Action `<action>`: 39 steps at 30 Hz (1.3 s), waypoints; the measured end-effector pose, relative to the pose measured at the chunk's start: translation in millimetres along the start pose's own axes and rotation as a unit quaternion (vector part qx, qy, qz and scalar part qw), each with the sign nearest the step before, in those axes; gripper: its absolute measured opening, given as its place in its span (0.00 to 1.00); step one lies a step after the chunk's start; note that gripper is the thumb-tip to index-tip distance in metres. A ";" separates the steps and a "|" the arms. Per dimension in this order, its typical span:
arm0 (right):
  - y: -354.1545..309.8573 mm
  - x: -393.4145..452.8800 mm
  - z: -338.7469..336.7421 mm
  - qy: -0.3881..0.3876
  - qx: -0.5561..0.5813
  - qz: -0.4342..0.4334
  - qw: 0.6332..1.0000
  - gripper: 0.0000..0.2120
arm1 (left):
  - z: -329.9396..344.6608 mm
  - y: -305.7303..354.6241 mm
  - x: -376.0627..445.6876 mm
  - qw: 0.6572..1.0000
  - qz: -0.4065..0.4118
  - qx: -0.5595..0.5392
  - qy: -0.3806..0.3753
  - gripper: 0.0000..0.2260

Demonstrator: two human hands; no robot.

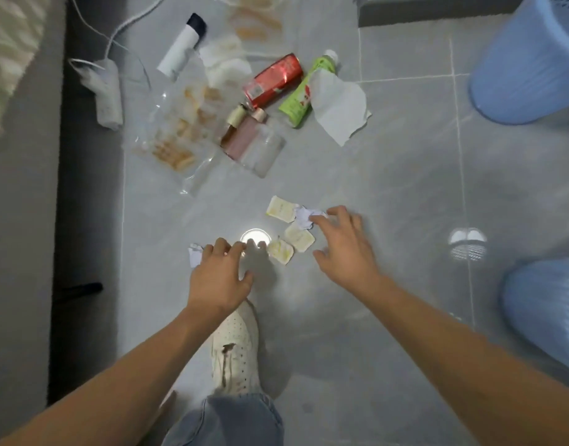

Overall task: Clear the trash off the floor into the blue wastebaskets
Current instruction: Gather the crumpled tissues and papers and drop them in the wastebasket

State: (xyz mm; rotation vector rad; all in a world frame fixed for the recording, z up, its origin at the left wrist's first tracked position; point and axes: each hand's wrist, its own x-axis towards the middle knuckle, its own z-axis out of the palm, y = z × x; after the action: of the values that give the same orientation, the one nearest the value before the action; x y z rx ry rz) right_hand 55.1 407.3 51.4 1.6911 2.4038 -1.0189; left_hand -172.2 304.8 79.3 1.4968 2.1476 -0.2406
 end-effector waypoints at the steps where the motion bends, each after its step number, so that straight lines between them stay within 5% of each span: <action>1: -3.1 12.2 8.5 -0.004 -0.019 -0.006 1.000 0.32 | 5.0 -15.5 3.1 1.000 -0.020 0.009 0.008 0.25; 8: -19.3 55.7 39.2 -0.070 -0.148 -0.019 0.986 0.47 | 37.4 -48.3 7.5 0.983 -0.165 -0.057 -0.054 0.49; 15: -18.5 74.0 42.3 -0.089 -0.183 -0.049 0.978 0.40 | 57.3 -0.5 33.0 0.991 -0.058 -0.123 0.008 0.37; 21: 11.3 69.8 33.5 -0.052 -0.152 -0.044 0.986 0.23 | 68.7 45.7 63.8 0.997 0.059 -0.039 0.039 0.31; 30: 54.6 43.5 31.8 0.012 -0.028 -0.015 0.999 0.10 | 91.6 52.8 54.5 0.973 0.205 -0.063 0.081 0.05; 39: 71.0 -27.3 -38.4 0.133 0.074 0.022 0.988 0.12 | 35.9 116.1 34.5 0.956 0.250 -0.129 0.084 0.06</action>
State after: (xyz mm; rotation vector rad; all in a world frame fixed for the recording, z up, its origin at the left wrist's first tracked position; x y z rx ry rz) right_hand 139.3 418.6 57.2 2.0415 2.4863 -1.0507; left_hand -64.1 362.0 47.6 1.8843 1.7535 0.3436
